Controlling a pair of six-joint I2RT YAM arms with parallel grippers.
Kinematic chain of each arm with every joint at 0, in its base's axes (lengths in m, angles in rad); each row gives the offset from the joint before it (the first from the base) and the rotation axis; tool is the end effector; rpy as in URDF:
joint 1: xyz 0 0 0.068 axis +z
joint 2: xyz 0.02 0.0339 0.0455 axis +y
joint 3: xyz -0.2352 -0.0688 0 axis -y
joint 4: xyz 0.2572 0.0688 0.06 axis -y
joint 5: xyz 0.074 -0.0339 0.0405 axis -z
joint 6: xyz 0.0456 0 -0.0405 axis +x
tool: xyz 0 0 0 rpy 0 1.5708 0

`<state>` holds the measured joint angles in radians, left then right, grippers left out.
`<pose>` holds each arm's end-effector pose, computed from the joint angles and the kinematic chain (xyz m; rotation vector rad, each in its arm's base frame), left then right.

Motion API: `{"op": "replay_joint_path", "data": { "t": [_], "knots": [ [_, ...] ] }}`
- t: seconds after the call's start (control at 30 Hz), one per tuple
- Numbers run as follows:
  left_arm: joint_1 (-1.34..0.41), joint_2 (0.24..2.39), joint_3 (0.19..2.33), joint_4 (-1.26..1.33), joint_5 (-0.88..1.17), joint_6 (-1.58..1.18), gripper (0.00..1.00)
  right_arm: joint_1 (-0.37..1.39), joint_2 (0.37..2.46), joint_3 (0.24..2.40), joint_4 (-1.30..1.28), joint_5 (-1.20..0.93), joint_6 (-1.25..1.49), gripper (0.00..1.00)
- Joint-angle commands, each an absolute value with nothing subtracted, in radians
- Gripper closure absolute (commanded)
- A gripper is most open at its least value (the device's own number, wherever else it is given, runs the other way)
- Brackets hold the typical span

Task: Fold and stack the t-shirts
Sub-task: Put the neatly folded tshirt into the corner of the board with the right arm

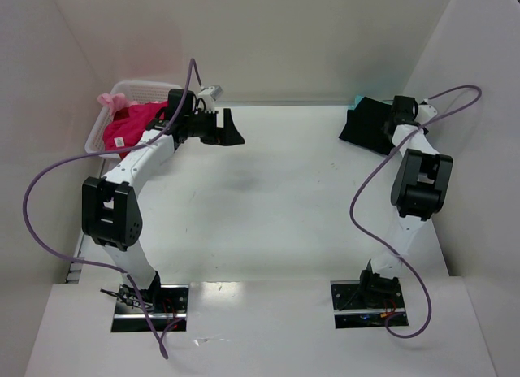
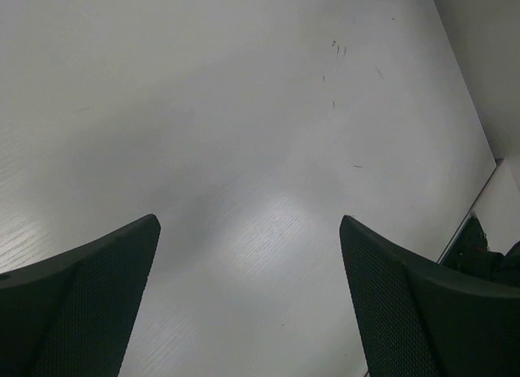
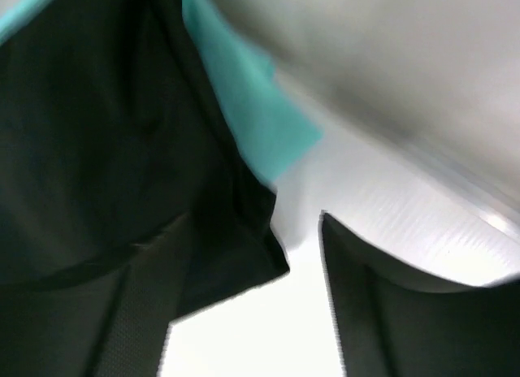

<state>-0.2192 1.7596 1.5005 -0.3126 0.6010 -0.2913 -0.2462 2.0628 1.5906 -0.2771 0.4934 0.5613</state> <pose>0.4063 -0.1169 0.2762 0.2851 2.1556 -0.9383 0.4516 -0.1357 0.1795 1.1015 1.9554 -0.4024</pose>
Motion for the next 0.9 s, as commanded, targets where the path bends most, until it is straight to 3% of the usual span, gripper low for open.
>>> {"op": "replay_joint_path", "data": {
  "t": [0.0, 0.07, 0.27, 0.43, 0.73, 0.87],
  "knots": [
    [-0.213, 1.767, 1.523, -0.270, 0.629, -0.291, 0.01, -0.256, 1.954, 1.511, -0.219, 0.375, 0.549, 0.25],
    [-0.213, 1.767, 1.523, -0.270, 0.629, -0.291, 0.01, -0.270, 1.911, 1.445, -0.200, 0.299, 0.549, 0.20],
    [-0.213, 1.767, 1.514, -0.261, 0.629, -0.291, 0.01, -0.270, 1.881, 1.364, -0.158, 0.279, 0.558, 0.20],
    [-0.213, 1.767, 1.514, -0.261, 0.629, -0.291, 0.01, -0.270, 1.934, 1.364, -0.126, 0.230, 0.583, 0.27],
    [-0.213, 1.767, 1.514, -0.270, 0.618, -0.282, 0.01, -0.270, 2.003, 1.396, -0.117, 0.232, 0.620, 0.28],
    [-0.213, 1.776, 1.523, -0.270, 0.618, -0.282, 0.01, -0.270, 2.014, 1.394, -0.103, 0.255, 0.620, 0.36]
  ]
}}
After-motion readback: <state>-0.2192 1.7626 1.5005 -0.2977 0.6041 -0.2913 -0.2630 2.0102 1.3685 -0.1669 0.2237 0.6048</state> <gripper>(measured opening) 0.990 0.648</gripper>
